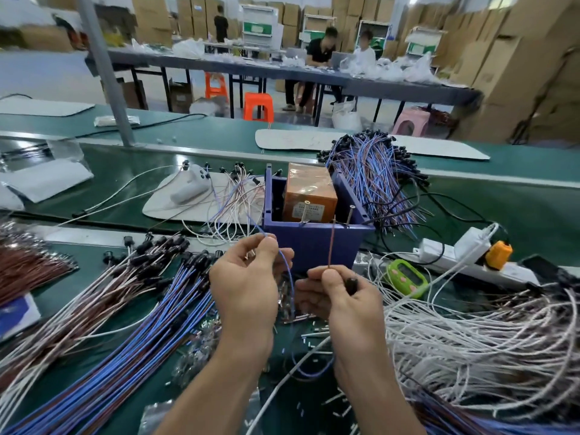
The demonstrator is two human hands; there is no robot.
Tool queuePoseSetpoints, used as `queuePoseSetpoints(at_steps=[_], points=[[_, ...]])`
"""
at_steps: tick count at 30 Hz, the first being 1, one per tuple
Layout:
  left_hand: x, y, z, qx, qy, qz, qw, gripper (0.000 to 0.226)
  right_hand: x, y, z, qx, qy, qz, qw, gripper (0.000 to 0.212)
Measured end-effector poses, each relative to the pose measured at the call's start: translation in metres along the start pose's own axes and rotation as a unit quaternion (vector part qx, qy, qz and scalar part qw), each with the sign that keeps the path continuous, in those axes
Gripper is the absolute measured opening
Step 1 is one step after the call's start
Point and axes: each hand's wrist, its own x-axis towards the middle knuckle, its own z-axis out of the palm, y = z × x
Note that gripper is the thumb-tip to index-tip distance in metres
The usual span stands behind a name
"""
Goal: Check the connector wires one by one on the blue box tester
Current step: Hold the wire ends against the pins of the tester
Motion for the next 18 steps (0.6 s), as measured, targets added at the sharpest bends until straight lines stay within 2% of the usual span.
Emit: queuePoseSetpoints(at_steps=[4, 7, 14, 18], points=[[0.011, -0.01, 0.014, 0.131, 0.014, 0.051, 0.99, 0.021, 0.007, -0.001, -0.008, 0.058, 0.061, 0.008, 0.996, 0.041], [0.011, -0.014, 0.018, 0.181, 0.013, 0.08, 0.98, 0.021, 0.01, -0.001, -0.01, 0.061, 0.078, 0.001, 0.995, 0.043], [0.009, -0.023, 0.02, 0.183, -0.013, 0.111, 0.977, 0.017, 0.015, 0.001, -0.014, 0.071, 0.088, 0.015, 0.994, 0.034], [0.01, -0.027, 0.021, 0.173, -0.031, 0.115, 0.978, 0.019, 0.016, 0.003, -0.014, 0.076, 0.086, 0.02, 0.993, 0.039]])
